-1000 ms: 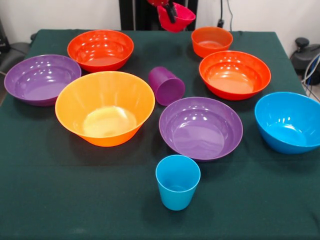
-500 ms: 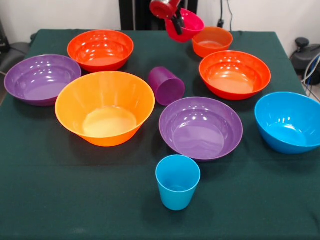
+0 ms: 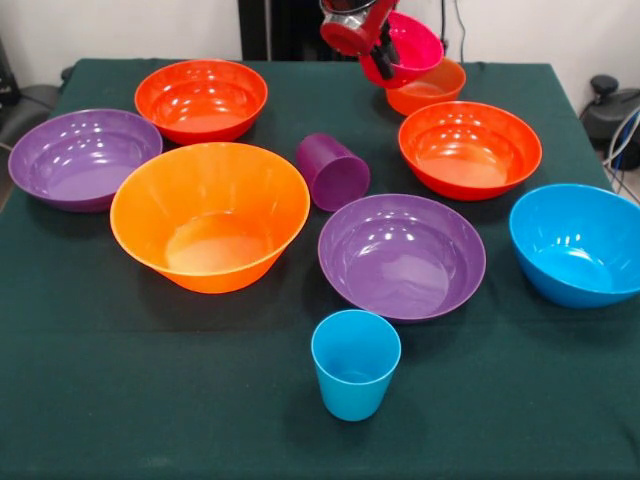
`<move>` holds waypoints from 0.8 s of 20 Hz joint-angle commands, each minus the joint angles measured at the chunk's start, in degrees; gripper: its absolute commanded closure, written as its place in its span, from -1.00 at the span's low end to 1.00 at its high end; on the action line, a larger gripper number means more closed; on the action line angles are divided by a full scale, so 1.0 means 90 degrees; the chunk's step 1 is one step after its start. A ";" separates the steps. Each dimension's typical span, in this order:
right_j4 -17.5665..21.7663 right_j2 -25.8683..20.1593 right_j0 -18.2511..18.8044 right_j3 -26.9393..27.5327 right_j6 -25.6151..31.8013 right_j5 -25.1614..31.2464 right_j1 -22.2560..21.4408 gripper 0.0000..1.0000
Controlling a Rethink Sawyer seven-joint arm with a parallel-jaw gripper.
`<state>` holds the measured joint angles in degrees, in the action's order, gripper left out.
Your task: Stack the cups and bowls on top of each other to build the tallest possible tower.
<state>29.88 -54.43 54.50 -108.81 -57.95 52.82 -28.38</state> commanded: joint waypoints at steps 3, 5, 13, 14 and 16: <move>-0.0649 -0.0156 -0.0213 0.1101 0.1251 0.1821 0.0486 1.00; -0.0783 -0.0185 -0.0227 0.1421 0.1275 0.2125 0.0524 1.00; -0.1018 -0.0138 -0.0879 0.4150 0.1709 0.3062 0.1428 1.00; -0.1033 -0.0149 -0.0979 0.4447 0.1703 0.3148 0.1510 1.00; -0.1077 -0.0178 -0.1163 0.4938 0.1666 0.3307 0.1658 1.00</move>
<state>21.41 -55.77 49.72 -83.72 -57.95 75.55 -19.43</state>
